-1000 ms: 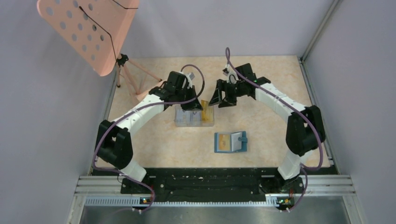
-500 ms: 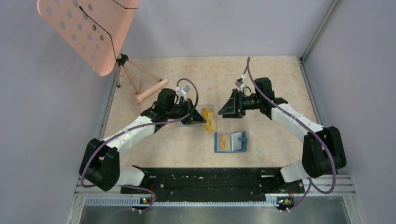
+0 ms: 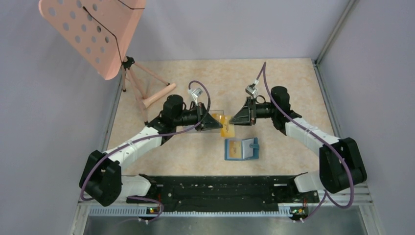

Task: Put the credit cards into the card holder
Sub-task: Pick up the credit card from the storage box.

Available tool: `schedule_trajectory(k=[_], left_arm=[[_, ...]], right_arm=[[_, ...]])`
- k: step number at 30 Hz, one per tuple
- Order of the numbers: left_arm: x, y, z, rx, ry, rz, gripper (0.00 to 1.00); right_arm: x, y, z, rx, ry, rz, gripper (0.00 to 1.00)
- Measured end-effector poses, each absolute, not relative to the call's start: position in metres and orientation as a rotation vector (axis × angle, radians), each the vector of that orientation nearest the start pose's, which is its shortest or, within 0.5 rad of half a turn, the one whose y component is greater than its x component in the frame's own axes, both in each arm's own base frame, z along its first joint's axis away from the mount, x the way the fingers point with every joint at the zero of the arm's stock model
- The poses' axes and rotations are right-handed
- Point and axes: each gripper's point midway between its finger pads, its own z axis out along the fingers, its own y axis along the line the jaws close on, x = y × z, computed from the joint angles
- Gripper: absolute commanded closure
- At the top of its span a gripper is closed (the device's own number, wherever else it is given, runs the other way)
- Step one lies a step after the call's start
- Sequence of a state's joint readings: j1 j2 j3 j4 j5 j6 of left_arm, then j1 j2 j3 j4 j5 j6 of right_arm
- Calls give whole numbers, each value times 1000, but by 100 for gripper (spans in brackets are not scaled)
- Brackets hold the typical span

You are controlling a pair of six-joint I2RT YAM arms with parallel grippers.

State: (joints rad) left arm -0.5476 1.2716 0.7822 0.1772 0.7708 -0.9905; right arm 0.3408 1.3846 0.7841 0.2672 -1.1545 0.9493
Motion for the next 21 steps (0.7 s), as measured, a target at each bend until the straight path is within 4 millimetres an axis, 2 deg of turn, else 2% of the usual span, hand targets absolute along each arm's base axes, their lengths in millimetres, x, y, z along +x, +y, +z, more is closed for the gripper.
schedule_trajectory(k=[5, 12, 15, 17, 21], left_arm=[[218, -309, 231, 138, 2198, -1707, 100], [216, -312, 232, 133, 2186, -1727, 100], [215, -313, 234, 137, 2181, -1734, 100], [215, -315, 233, 140, 2180, -1738, 100], [217, -317, 225, 113, 2206, -1712, 100]], right_arm=[[222, 265, 224, -269, 2164, 1934, 74], [209, 265, 225, -274, 2154, 1966, 86], [208, 266, 225, -281, 2153, 1969, 86], [208, 266, 224, -278, 2159, 1964, 81], [210, 264, 207, -231, 2238, 1860, 61]])
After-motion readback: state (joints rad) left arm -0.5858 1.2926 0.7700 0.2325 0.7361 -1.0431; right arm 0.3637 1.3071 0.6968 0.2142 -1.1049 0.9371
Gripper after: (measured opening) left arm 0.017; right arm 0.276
